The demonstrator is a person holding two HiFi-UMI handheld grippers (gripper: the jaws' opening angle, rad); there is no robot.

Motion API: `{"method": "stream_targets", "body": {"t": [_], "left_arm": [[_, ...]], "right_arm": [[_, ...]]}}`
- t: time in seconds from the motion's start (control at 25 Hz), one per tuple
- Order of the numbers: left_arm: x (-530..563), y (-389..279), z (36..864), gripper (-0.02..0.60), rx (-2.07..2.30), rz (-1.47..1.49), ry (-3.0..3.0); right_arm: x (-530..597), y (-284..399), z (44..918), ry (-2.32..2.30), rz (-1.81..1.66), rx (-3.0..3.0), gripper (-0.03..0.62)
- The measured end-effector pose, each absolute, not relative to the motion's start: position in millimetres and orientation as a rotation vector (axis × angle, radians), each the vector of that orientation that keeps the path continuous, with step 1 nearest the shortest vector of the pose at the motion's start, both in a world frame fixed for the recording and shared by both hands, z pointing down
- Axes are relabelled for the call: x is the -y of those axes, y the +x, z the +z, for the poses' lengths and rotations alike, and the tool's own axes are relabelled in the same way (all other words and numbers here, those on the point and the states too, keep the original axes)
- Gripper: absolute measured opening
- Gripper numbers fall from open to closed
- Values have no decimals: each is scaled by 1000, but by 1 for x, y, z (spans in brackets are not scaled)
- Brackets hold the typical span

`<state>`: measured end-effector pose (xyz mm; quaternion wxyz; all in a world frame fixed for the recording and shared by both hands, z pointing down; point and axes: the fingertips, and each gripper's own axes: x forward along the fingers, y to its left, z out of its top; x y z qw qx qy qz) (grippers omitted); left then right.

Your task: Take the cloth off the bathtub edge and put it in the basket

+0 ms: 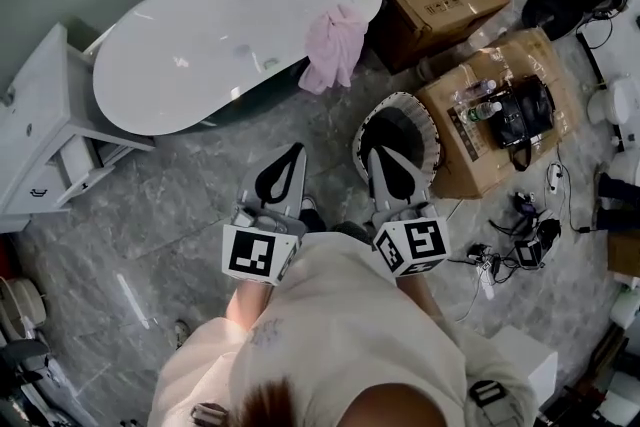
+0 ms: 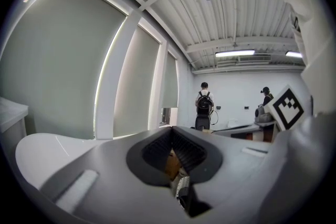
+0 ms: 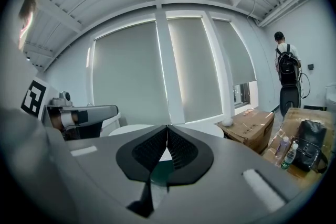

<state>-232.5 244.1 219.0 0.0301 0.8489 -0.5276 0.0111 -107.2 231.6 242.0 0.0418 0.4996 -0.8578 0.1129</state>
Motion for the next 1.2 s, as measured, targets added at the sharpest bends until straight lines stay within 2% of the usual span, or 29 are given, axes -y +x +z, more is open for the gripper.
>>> {"method": "stream_targets", "body": {"t": [0.52,1.2], "left_arm": [[-214,-256,234,49,1612,48,2574],[-105,-237,230,49,1734,25,2496]], "right_arm": [[-200,-132,251,1467,373,2645,2],[-71,-102,251,1397,325,2635,0]]}}
